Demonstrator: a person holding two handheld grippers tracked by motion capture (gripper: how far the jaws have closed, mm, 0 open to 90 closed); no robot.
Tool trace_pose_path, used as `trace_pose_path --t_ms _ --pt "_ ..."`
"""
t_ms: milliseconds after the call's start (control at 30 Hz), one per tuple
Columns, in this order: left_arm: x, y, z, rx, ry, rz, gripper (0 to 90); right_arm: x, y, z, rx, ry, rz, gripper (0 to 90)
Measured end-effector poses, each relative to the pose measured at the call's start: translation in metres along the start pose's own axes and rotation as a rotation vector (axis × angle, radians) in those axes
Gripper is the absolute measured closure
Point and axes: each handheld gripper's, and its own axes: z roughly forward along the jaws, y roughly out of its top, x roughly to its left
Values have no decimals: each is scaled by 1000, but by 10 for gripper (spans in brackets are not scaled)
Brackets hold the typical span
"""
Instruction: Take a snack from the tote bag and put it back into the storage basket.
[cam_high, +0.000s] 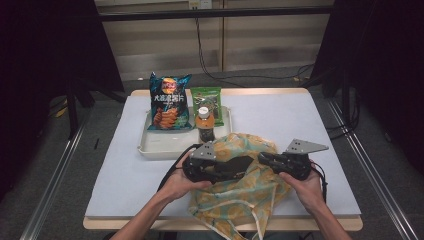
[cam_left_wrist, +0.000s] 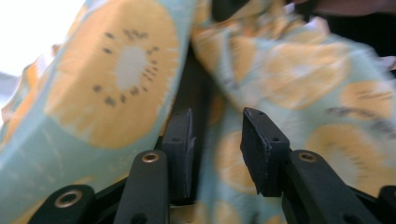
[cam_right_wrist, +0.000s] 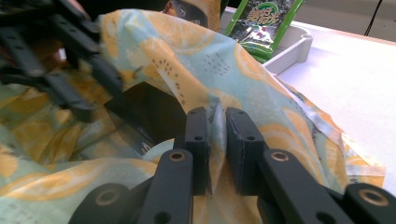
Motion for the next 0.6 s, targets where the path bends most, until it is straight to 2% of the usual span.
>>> trace_pose_path --t_ms 67,167,233,300,400,433,533,600 --pt "5 -1 2 -6 18 -30 582 1 0 0 3 -3 -2 797" --pt "10 -2 2 4 31 -24 497 0 0 -1 -1 -1 1 792" --pt "12 -2 1 0 55 -38 447 0 -1 0 1 -3 4 779" --pt "13 -2 1 14 79 -26 395 0 -1 0 6 -1 0 768" --pt "12 -3 3 21 83 -29 328 0 -1 0 8 -2 0 755" --pt "14 -4 4 36 89 -15 325 -1 -1 0 7 -4 -2 749" --pt "18 -11 9 35 77 -33 319 -2 -3 -1 8 -8 3 729" --pt "19 -14 11 48 77 -16 326 -1 -4 -1 9 -8 1 712"
